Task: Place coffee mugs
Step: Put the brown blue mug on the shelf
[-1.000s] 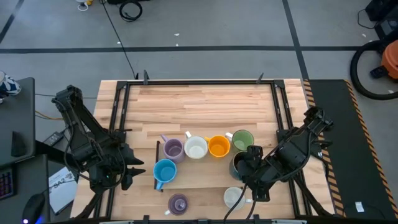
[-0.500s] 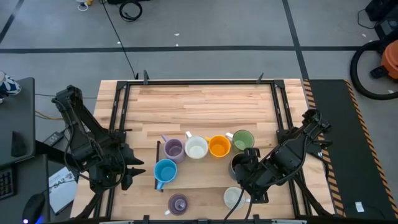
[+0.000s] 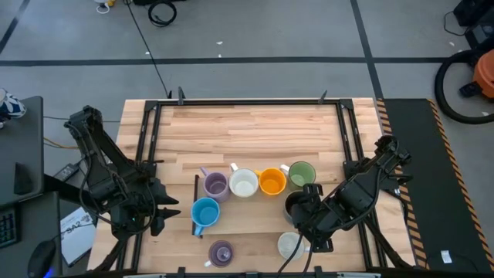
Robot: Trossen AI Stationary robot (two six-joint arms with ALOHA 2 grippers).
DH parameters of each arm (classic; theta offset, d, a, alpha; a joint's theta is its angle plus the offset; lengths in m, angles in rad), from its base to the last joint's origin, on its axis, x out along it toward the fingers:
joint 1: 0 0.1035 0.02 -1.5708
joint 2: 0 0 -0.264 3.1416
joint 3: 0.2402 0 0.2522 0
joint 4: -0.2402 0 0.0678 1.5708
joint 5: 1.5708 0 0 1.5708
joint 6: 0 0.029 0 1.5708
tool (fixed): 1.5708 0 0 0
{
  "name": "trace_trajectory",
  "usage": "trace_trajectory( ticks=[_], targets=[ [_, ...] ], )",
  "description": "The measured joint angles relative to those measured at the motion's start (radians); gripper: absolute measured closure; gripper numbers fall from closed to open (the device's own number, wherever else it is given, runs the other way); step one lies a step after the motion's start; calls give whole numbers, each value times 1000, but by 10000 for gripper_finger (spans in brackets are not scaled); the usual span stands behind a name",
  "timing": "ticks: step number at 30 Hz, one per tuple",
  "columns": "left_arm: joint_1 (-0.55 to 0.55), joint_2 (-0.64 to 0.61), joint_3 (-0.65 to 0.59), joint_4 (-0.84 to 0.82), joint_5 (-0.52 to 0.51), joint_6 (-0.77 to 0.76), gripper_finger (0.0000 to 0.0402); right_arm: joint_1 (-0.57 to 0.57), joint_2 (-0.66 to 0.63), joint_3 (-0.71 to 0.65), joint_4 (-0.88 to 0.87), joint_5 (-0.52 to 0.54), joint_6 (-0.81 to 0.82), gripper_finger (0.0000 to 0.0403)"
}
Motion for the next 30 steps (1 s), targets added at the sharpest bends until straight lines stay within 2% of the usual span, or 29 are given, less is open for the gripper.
trace_trajectory(
  ticks=[24, 30],
  targets=[
    [0, 0, 0, 0, 0, 25, 225, -13, 0, -1, 2, -13, 10, 331],
    [0, 0, 0, 1, 0, 27, 225, -25, 0, -1, -1, -46, 19, 309]
  ],
)
